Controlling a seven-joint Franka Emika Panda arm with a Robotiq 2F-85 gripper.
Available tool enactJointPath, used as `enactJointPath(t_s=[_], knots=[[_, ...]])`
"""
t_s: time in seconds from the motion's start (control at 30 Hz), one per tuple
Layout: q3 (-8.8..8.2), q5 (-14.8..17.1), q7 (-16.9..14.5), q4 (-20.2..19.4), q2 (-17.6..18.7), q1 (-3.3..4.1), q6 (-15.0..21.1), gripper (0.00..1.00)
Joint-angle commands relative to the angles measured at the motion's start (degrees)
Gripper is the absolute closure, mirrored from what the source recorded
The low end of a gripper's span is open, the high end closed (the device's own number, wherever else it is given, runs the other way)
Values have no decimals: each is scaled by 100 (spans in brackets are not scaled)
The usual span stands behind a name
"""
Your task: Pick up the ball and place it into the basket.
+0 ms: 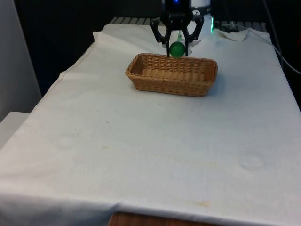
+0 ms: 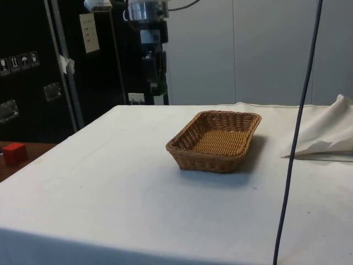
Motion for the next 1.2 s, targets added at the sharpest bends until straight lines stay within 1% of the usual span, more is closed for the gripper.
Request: enactJointPath(t_s=[0.0,0.2,0.23,0.27,0.3,0.33,0.37,0.53,0.57,0.6,0.83,0.87,0.9,0.93,0.97,1.17], knots=[[-34,-138,109,-57,-57,29,6,99],[-34,-355,275,-246,-246,23,23,99],[-29,-447,338,-332,-338,23,29,99],[-6,-264,201,-218,-223,0,0,99],[-6,-309,235,-264,-269,0,0,99],[-29,-493,372,-372,-378,23,34,99],[-23,-590,441,-453,-470,17,40,99],[-11,-842,625,-682,-728,11,63,99],[-6,-728,527,-636,-688,6,6,99],[-11,-882,659,-722,-768,11,74,99],[23,-1083,877,-985,-1003,17,143,99],[34,-1123,945,-1066,-1071,17,160,99],[40,-1140,974,-1106,-1100,11,172,99],[40,-1037,877,-1060,-1066,11,86,99],[46,-1152,1003,-1152,-1129,11,183,99],[86,-1203,1197,-1455,-1295,11,309,99]])
